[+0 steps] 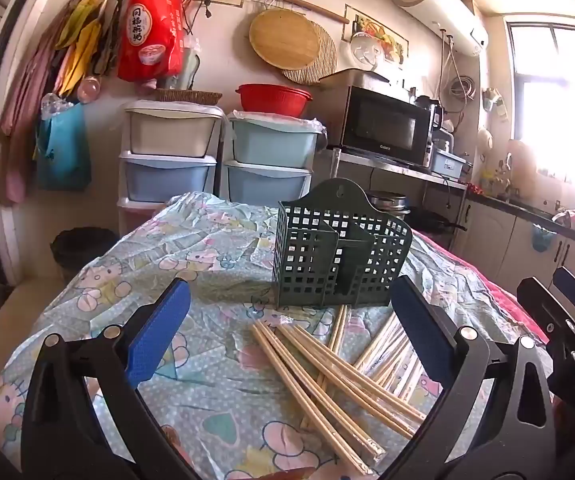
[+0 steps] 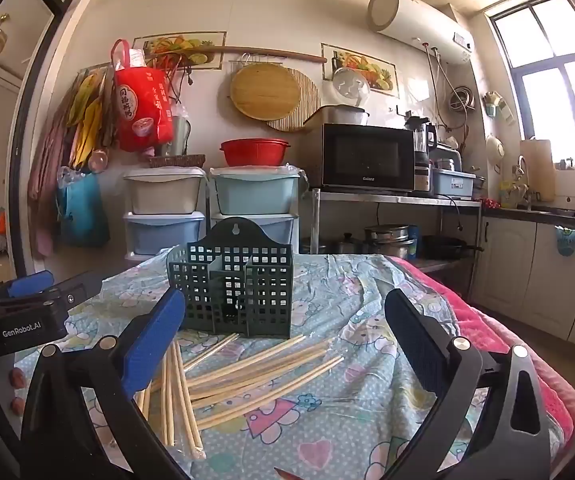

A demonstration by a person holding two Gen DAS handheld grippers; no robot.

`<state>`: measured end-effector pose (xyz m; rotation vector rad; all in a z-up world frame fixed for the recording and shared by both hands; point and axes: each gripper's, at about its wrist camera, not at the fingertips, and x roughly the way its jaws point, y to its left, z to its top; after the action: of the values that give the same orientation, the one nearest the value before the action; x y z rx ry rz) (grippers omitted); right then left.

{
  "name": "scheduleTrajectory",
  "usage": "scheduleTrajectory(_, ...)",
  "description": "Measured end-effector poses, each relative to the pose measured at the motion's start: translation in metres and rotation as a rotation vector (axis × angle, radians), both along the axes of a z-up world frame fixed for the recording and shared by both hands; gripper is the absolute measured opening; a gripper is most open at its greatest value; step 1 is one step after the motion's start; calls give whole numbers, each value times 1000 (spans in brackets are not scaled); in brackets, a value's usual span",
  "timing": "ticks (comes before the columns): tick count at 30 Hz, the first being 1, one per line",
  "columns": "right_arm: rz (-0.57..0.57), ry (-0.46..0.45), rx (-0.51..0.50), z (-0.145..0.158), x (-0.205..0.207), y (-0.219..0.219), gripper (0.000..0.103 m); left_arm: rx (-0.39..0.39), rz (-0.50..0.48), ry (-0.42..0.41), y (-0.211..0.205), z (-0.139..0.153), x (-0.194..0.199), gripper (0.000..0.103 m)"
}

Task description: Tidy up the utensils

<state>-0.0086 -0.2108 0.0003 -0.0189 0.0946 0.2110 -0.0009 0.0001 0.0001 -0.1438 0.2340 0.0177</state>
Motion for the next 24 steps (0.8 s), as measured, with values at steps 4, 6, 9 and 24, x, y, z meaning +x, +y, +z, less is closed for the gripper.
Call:
scheduleTrajectory(4,6,5,2,0,0,1,97,5,1,1,-1,1,-1,93)
scheduleTrajectory(6,1,9,11,-1,1,-1,97,7,4,7,-1,1,0,93)
scheduleTrajectory(9,1,7,7,-1,1,0,97,6,2,10,-2,1,1,93)
scheduleTrajectory(24,7,2,3,2,-3,2,97,7,5,9,-3,2,1,93)
